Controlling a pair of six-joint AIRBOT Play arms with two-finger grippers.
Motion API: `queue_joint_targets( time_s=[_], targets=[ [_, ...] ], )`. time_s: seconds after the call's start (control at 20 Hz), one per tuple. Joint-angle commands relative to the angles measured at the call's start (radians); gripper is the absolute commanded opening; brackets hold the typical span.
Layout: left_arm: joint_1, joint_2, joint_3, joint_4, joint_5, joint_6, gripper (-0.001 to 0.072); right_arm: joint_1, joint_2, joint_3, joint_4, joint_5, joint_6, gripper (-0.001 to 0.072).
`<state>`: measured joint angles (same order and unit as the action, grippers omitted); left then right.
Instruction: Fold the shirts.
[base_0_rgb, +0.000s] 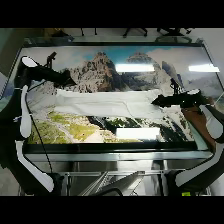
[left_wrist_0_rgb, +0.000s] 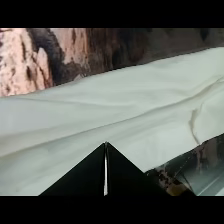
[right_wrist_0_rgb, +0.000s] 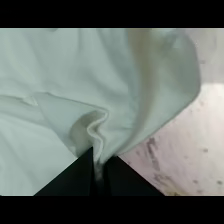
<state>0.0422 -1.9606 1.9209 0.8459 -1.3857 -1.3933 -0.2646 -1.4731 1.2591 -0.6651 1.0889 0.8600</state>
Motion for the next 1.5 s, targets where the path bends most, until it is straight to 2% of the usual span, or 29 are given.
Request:
queue_joint_targets(
  time_s=[0.0,0.2,0.3,0.4,0.55,0.7,0.8,0.85,0.95,1.05,1.15,1.35,1.45],
  targets=[
    [-0.138,-0.001,-0.087,-0.029,0.149,0.044,0.0012,-0.002,0.078,0.084,0.059,0.089,0.033,0.0015],
    [-0.381,-0.089,-0.106,-0.03,0.278,0.052,0.0012,-0.001,0.152,0.274,0.061,0.257,0.15,0.0015],
    [-0.498,-0.141,-0.098,-0.03,0.385,0.047,0.0011,-0.001,0.186,0.371,0.061,0.338,0.227,0.0015],
    [-0.589,-0.217,-0.016,-0.03,0.429,-0.002,0.0011,0.0,0.218,0.444,0.071,0.397,0.282,0.0015],
    [-0.668,-0.342,0.154,-0.03,0.43,-0.074,0.0011,0.0,0.272,0.472,0.117,0.421,0.308,0.0015],
    [-0.687,-0.374,0.17,-0.091,0.49,-0.11,0.0011,0.001,0.287,0.471,0.117,0.466,0.345,0.0015],
    [-0.66,-0.336,0.126,-0.18,0.464,-0.089,0.0011,0.008,0.285,0.469,0.109,0.471,0.345,0.0015],
    [-0.635,-0.299,0.109,-0.219,0.414,-0.037,0.0011,0.018,0.283,0.469,0.109,0.468,0.345,0.0015],
    [-0.552,-0.197,0.105,-0.248,0.249,0.081,0.0009,0.06,0.272,0.468,0.111,0.454,0.345,0.0015],
    [-0.439,-0.044,0.105,-0.248,0.065,0.142,0.0009,0.146,0.256,0.463,0.111,0.406,0.346,0.0015],
    [-0.311,0.142,0.105,-0.247,-0.054,0.167,0.0009,0.277,0.229,0.449,0.109,0.292,0.344,0.0015],
    [-0.06,0.506,0.105,-0.244,-0.07,0.174,0.0011,0.591,0.094,0.443,0.109,-0.01,0.34,0.0016],
    [0.034,0.635,0.105,-0.235,-0.079,0.205,0.0011,0.762,-0.013,0.443,0.109,-0.223,0.261,0.0027]
  ],
)
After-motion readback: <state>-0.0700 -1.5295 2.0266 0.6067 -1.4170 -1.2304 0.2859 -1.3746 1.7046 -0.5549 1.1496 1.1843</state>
